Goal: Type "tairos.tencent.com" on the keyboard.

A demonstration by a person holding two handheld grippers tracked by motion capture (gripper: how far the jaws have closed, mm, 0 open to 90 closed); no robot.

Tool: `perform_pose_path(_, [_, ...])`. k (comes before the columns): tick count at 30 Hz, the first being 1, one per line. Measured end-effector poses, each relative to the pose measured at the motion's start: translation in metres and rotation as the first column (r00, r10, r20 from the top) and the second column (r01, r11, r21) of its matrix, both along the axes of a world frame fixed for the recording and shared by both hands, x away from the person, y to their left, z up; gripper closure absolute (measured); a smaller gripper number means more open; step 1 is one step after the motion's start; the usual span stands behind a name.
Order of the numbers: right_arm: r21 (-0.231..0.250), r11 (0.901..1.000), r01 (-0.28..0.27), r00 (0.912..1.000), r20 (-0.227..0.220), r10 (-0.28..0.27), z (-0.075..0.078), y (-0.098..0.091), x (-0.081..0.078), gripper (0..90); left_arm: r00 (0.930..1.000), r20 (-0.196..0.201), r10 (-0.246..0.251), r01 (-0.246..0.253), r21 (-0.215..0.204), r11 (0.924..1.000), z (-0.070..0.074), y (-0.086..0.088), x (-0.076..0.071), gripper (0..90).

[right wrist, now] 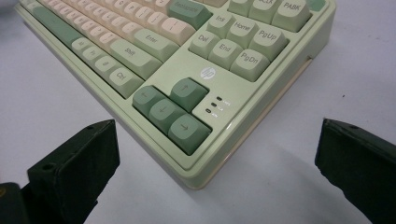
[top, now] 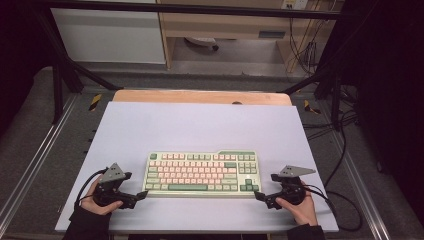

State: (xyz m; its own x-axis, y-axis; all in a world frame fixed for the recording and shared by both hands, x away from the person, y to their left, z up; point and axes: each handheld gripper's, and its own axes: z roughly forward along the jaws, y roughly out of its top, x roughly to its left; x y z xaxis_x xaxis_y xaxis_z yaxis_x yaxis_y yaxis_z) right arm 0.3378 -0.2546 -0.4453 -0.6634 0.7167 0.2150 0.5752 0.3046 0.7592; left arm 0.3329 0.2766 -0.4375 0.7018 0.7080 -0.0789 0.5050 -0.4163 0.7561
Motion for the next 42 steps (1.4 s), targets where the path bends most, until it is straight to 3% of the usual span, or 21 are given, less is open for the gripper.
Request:
perform_pose_path(20, [-0.005,1.0,-0.001,1.0,-0.001,0.001,0.001,0.0,0.0,0.3,0.9999,0.003,-0.011,0.011,0.005,0.9999,0.002,-0.007,-0.002,6.8])
perform_pose_path(42, [-0.013,0.9999,0.0,1.0,-0.003,0.0,0.0,0.001,0.0,0.4,0.9994,0.023,-0.026,0.026,0.016,0.9995,0.018,-0.03,-0.002,10.3])
